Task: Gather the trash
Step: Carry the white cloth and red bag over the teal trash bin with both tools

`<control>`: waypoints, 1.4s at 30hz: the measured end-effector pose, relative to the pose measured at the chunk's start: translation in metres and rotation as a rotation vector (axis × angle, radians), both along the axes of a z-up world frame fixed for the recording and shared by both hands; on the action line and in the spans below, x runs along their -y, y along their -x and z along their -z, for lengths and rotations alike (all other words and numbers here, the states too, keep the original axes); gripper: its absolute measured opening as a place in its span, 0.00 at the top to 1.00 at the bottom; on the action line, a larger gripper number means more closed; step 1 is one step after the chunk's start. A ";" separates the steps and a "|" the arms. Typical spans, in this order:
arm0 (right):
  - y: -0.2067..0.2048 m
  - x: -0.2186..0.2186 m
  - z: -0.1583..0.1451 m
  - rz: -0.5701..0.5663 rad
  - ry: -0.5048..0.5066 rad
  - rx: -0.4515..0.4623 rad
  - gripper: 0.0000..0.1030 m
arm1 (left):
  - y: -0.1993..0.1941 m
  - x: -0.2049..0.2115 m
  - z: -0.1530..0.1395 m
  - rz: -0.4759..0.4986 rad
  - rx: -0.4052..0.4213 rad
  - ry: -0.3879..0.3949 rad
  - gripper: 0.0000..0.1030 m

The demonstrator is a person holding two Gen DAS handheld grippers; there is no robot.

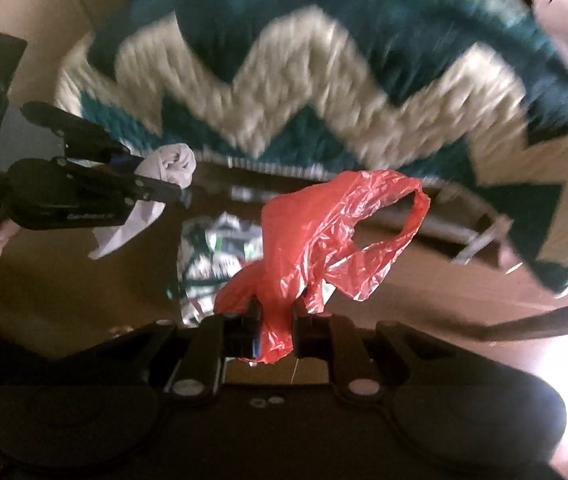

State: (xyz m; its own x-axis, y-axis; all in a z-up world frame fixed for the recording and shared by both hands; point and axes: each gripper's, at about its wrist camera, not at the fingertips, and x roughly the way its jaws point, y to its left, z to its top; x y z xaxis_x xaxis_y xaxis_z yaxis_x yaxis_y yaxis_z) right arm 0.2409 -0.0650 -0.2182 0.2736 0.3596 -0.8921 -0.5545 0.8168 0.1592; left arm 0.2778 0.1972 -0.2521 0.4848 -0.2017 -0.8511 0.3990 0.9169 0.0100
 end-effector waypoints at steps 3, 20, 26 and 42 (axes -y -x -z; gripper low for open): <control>0.008 0.015 -0.043 0.015 -0.027 0.068 0.88 | 0.007 0.015 -0.043 -0.018 0.053 -0.011 0.81; 0.078 0.167 -0.257 0.152 -0.153 0.514 0.88 | 0.069 0.160 -0.256 0.027 0.340 0.020 0.81; 0.096 0.221 -0.315 0.193 -0.151 0.682 0.88 | 0.078 0.227 -0.319 0.084 0.421 0.076 0.81; 0.073 0.371 -0.373 0.457 -0.068 0.750 0.88 | 0.050 0.426 -0.423 0.299 0.554 0.106 0.80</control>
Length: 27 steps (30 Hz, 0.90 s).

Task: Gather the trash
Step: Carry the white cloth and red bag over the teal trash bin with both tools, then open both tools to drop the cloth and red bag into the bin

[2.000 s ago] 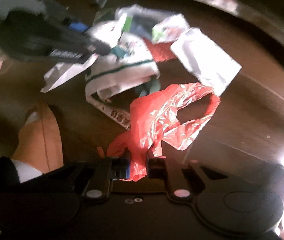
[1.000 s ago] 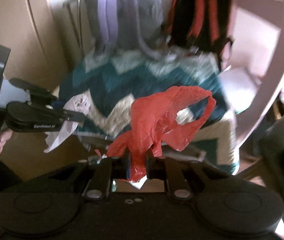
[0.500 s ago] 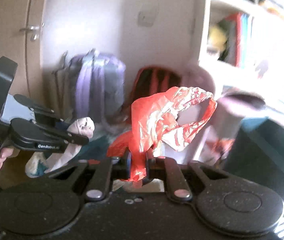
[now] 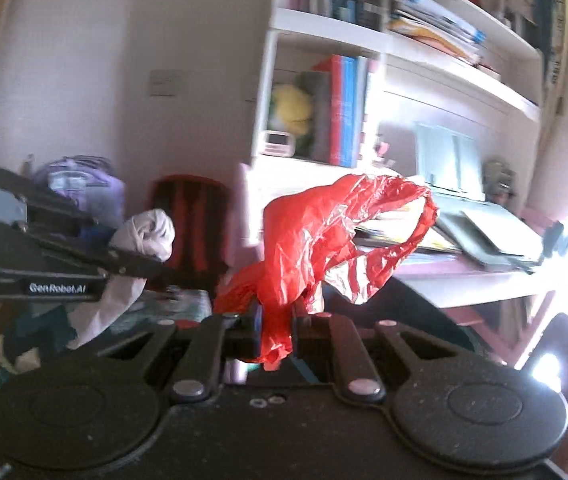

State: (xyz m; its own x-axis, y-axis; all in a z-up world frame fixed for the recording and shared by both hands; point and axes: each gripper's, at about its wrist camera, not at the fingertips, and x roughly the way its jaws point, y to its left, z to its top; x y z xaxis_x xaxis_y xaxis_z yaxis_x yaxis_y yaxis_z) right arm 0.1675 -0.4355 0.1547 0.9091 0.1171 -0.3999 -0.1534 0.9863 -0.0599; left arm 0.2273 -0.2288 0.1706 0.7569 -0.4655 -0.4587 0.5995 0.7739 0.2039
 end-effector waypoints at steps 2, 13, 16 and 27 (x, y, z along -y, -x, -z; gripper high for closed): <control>-0.006 0.013 0.003 0.030 0.006 -0.014 0.88 | -0.006 0.019 -0.007 0.019 0.003 0.011 0.80; -0.030 0.047 0.034 0.067 0.034 -0.099 0.88 | -0.053 0.117 -0.010 0.048 -0.022 0.026 0.80; -0.038 0.052 0.039 0.066 0.037 -0.117 0.88 | -0.067 0.132 0.007 0.055 -0.082 0.009 0.80; -0.065 0.060 0.062 0.040 0.015 -0.218 0.80 | -0.099 0.146 0.072 0.018 -0.240 -0.123 0.80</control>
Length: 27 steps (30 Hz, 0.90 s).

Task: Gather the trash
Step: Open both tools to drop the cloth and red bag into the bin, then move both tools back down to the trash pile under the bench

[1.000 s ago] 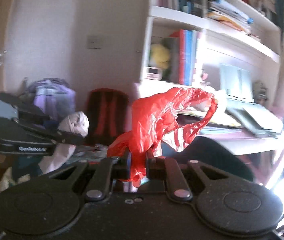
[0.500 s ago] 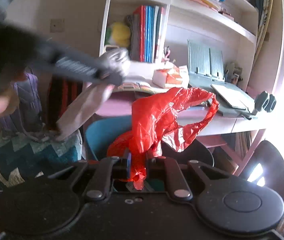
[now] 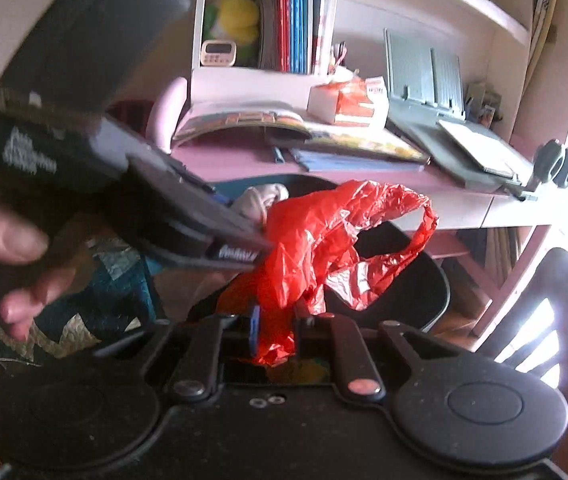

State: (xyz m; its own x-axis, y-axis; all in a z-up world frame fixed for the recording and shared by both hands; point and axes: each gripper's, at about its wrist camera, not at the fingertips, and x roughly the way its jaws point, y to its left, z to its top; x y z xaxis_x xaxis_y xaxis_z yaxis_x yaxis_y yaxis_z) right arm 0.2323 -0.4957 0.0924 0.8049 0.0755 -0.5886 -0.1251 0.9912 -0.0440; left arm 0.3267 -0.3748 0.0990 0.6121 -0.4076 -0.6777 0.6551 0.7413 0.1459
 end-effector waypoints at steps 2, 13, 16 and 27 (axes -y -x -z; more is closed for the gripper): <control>-0.002 -0.001 0.001 0.000 0.001 -0.005 0.79 | 0.000 0.000 0.003 0.000 -0.015 -0.010 0.79; 0.012 0.003 -0.002 0.035 -0.017 -0.003 0.53 | 0.018 -0.016 -0.001 0.001 0.005 0.027 0.33; 0.023 0.002 -0.009 0.042 -0.028 0.009 0.51 | 0.027 -0.027 -0.010 -0.006 0.009 0.054 0.33; 0.062 -0.026 -0.037 -0.004 -0.077 0.054 0.47 | 0.066 -0.093 -0.049 -0.060 0.079 0.118 0.26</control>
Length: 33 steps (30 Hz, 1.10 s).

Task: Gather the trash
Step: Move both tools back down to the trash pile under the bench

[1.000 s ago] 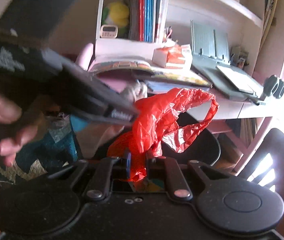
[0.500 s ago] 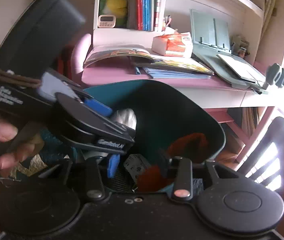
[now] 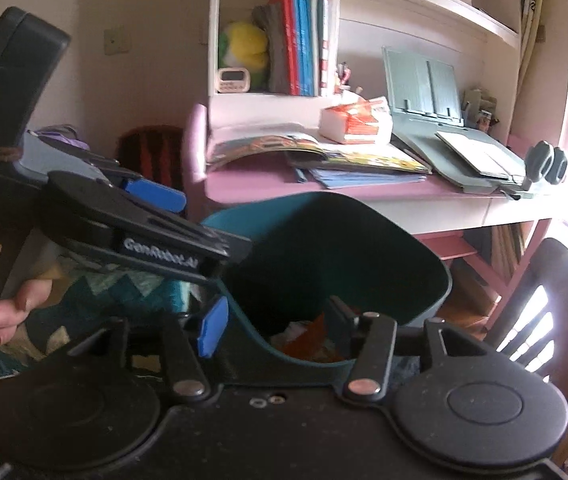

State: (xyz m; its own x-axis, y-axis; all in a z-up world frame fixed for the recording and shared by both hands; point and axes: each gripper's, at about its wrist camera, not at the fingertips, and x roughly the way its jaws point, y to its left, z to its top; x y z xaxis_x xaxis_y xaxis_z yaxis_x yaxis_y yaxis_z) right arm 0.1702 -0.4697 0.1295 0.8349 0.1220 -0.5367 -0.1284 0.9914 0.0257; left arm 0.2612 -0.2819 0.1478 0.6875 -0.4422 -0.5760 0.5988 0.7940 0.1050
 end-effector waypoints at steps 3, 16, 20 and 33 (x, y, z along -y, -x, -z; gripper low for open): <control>0.008 -0.014 -0.006 -0.018 -0.007 0.009 0.45 | 0.010 -0.022 -0.006 -0.018 0.011 0.014 0.23; 0.026 -0.094 -0.016 -0.157 -0.033 0.034 0.42 | 0.048 -0.145 -0.005 -0.142 0.020 0.065 0.23; 0.024 -0.127 -0.007 -0.224 -0.043 0.028 0.41 | 0.057 -0.190 0.006 -0.191 0.014 0.072 0.22; -0.007 -0.248 0.062 -0.445 -0.120 -0.099 0.35 | 0.066 -0.334 0.084 -0.387 -0.039 0.108 0.02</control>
